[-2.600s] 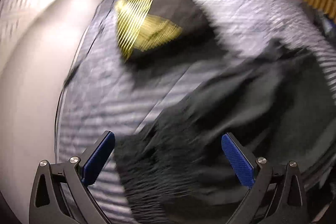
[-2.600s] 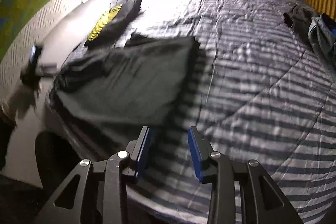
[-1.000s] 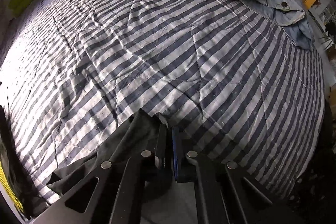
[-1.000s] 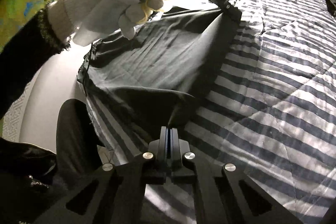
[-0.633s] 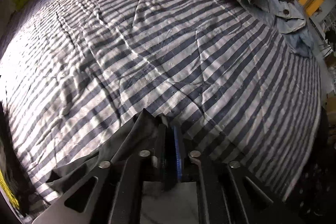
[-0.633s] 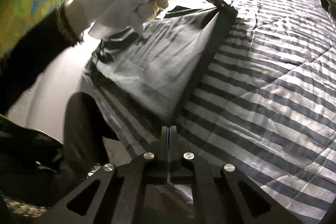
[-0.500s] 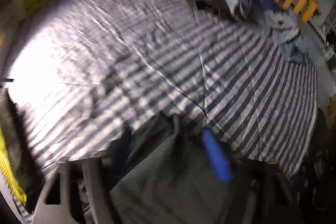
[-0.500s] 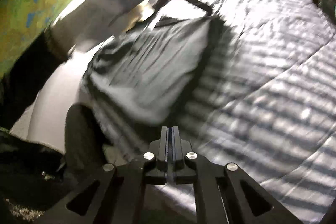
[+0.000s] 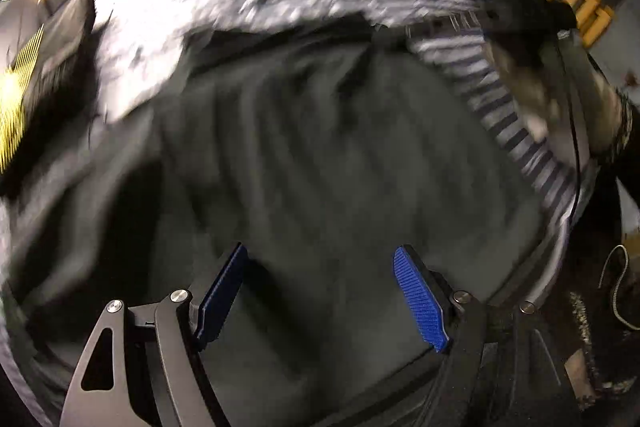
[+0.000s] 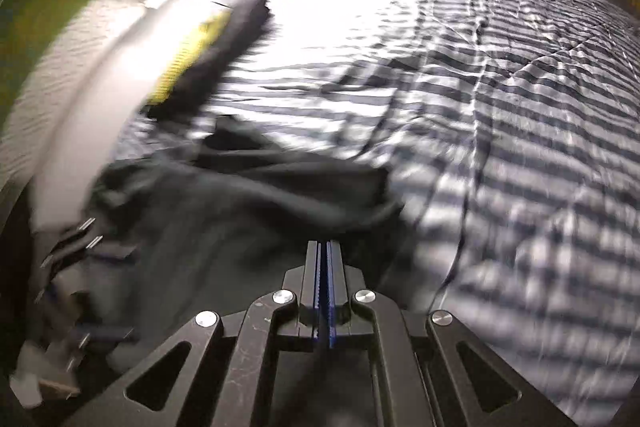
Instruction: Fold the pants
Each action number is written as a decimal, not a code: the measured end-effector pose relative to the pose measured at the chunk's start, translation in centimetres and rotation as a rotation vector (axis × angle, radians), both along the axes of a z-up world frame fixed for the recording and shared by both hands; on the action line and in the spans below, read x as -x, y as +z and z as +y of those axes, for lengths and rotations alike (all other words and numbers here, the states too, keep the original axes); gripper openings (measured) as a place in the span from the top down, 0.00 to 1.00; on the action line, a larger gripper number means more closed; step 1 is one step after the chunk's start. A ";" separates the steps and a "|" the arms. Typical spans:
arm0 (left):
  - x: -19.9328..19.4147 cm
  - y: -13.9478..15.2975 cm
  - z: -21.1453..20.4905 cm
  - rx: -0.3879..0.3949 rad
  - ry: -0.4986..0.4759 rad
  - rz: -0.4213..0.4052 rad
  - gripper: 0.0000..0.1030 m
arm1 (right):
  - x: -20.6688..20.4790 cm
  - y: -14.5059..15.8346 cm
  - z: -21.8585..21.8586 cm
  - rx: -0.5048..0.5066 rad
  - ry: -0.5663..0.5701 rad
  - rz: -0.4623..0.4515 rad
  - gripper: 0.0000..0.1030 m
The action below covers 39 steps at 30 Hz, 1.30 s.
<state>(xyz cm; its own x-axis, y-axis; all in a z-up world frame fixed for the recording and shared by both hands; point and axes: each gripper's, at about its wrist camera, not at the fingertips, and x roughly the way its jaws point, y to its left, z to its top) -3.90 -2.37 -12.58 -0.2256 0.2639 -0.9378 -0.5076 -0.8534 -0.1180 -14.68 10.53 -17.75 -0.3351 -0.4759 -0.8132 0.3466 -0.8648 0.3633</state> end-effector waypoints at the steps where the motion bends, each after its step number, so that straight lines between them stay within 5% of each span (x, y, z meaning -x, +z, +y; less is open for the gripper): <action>1: -0.6 -0.8 -0.5 0.007 0.011 -0.013 0.24 | 0.9 -0.5 0.3 -0.012 -0.014 -0.014 1.00; 7: -2.6 0.3 -1.5 -0.029 0.069 0.046 0.23 | 1.4 2.1 4.5 0.036 -0.103 -0.022 0.93; 11: -4.0 2.1 2.0 -0.088 0.008 0.093 0.22 | -0.5 3.0 5.8 0.106 -0.105 -0.042 0.70; 20: -6.4 3.6 14.4 -0.126 -0.176 0.169 0.22 | -6.2 1.4 5.3 0.198 -0.029 -0.185 0.70; 28: -8.7 1.5 16.7 -0.026 -0.236 0.195 0.14 | -12.7 -1.4 3.5 0.289 0.061 -0.383 0.70; 31: -8.9 1.1 17.1 0.011 -0.235 0.239 0.12 | -13.5 -2.0 2.6 0.336 0.081 -0.437 0.96; 34: -8.5 0.8 17.1 0.016 -0.210 0.256 0.12 | -13.3 -1.7 2.5 0.374 0.072 -0.439 0.97; 36: -7.9 0.7 16.5 -0.001 -0.195 0.254 0.18 | -13.1 -1.4 2.8 0.415 0.063 -0.450 0.97; 38: -7.3 0.9 16.0 -0.027 -0.165 0.244 0.54 | -13.0 -0.9 3.0 0.432 0.066 -0.453 0.97; 39: -6.9 1.0 15.6 -0.040 -0.145 0.236 0.60 | -12.9 -0.7 3.0 0.426 0.070 -0.450 0.97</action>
